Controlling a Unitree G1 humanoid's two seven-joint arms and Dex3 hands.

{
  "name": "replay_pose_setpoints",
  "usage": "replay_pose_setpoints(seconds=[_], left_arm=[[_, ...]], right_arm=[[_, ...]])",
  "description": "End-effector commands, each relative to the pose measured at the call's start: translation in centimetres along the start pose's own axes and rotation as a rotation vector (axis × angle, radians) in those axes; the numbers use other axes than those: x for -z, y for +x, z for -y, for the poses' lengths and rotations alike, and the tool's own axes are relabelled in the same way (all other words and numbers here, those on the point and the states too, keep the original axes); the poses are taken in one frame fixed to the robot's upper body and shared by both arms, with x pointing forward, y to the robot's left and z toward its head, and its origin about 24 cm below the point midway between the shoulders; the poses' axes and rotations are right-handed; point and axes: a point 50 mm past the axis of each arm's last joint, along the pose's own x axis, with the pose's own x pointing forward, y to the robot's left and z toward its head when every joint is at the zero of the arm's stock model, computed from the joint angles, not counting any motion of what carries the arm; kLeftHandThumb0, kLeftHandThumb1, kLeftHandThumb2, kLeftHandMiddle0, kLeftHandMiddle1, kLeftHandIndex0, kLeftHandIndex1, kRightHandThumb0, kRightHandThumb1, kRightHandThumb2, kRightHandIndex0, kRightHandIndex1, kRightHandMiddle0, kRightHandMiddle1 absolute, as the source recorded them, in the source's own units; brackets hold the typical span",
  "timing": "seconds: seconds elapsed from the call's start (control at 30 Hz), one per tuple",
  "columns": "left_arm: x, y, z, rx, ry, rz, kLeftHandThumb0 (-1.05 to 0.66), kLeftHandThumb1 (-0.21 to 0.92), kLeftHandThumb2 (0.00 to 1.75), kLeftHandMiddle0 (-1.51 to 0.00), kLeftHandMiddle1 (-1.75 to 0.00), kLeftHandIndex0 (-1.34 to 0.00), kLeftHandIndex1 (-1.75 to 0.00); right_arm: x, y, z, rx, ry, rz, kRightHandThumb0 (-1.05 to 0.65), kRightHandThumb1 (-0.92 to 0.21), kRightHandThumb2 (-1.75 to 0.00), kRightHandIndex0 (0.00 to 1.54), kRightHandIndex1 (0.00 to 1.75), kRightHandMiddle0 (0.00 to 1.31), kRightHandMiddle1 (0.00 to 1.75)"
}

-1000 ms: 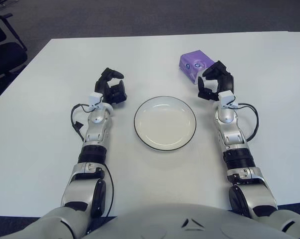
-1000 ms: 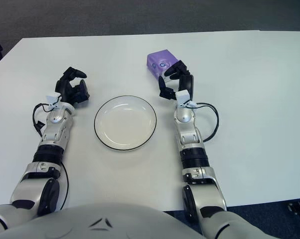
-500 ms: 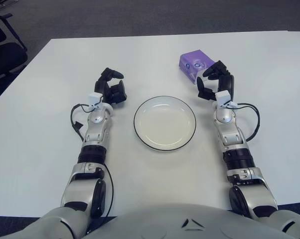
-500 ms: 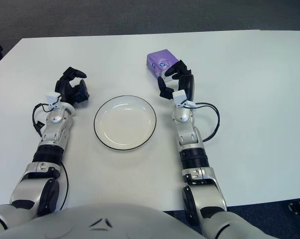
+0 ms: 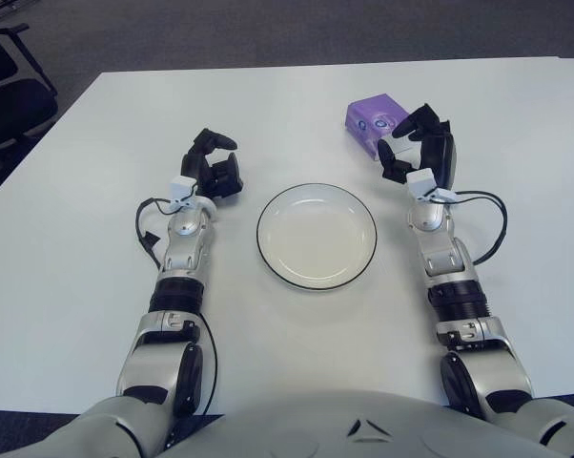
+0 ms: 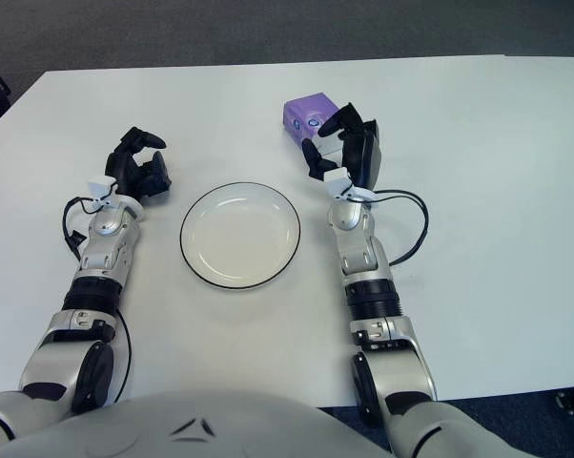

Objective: Put the tissue paper into the plate.

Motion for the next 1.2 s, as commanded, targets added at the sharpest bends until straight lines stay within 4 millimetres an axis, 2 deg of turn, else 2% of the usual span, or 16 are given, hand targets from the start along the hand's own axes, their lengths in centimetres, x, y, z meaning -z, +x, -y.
replay_pose_setpoints(seconds=[0.0, 0.07, 0.13, 0.33, 0.73, 0.83, 1.03, 1.17], left_arm=[[6.1, -4.9, 0.0, -0.051, -0.025, -0.235, -0.47, 0.36, 1.26, -1.28, -1.75, -0.58, -1.75], [6.1, -4.9, 0.1, -0.054, -0.021, -0.235, -0.47, 0.36, 1.26, -1.28, -1.75, -0.58, -1.75], [6.1, -4.9, 0.1, -0.056, -0.016, -0.235, -0.47, 0.36, 1.26, -1.28, -1.75, -0.58, -1.75], [6.1, -4.9, 0.1, -0.058, -0.008, -0.233, -0.47, 0.36, 1.26, -1.28, -1.75, -0.58, -1.75], [6.2, -4.8, 0.1, -0.057, -0.012, -0.239, -0.46, 0.37, 1.26, -1.27, -1.75, -0.57, -1.75], [6.2, -4.8, 0.1, -0.057, -0.012, -0.239, -0.46, 0.37, 1.26, -1.27, -1.75, -0.58, -1.75], [6.2, -4.8, 0.1, -0.059, -0.012, -0.24, -0.47, 0.36, 1.26, -1.27, -1.75, -0.58, -1.75], [6.1, -4.8, 0.1, -0.057, -0.009, -0.238, -0.47, 0.36, 1.26, -1.27, -1.75, -0.58, -1.75]], right_arm=[[-1.5, 1.8, 0.3, 0.023, -0.082, 0.129, -0.22, -0.38, -1.23, 0.82, 1.75, 0.46, 1.7], [-1.7, 2.1, 0.2, 0.021, -0.117, 0.166, -0.1, -0.28, -1.34, 0.76, 1.75, 0.46, 1.68], [-1.8, 2.5, 0.1, 0.018, -0.159, 0.206, -0.06, -0.26, -1.37, 0.73, 1.75, 0.45, 1.69], [-1.8, 3.7, -0.2, -0.005, -0.289, 0.308, -0.01, -0.3, -1.35, 0.65, 1.73, 0.39, 1.74], [-1.8, 5.4, -0.4, -0.073, -0.447, 0.401, -0.01, -0.32, -1.33, 0.61, 1.74, 0.39, 1.72], [-1.9, 5.8, -0.4, -0.084, -0.462, 0.413, -0.01, -0.34, -1.3, 0.59, 1.74, 0.37, 1.74], [-2.1, 6.9, -0.3, -0.109, -0.486, 0.404, -0.01, -0.42, -1.16, 0.55, 1.6, 0.38, 1.75], [-2.1, 7.7, -0.4, -0.133, -0.512, 0.375, -0.01, -0.56, -0.98, 0.48, 1.57, 0.3, 1.75]])
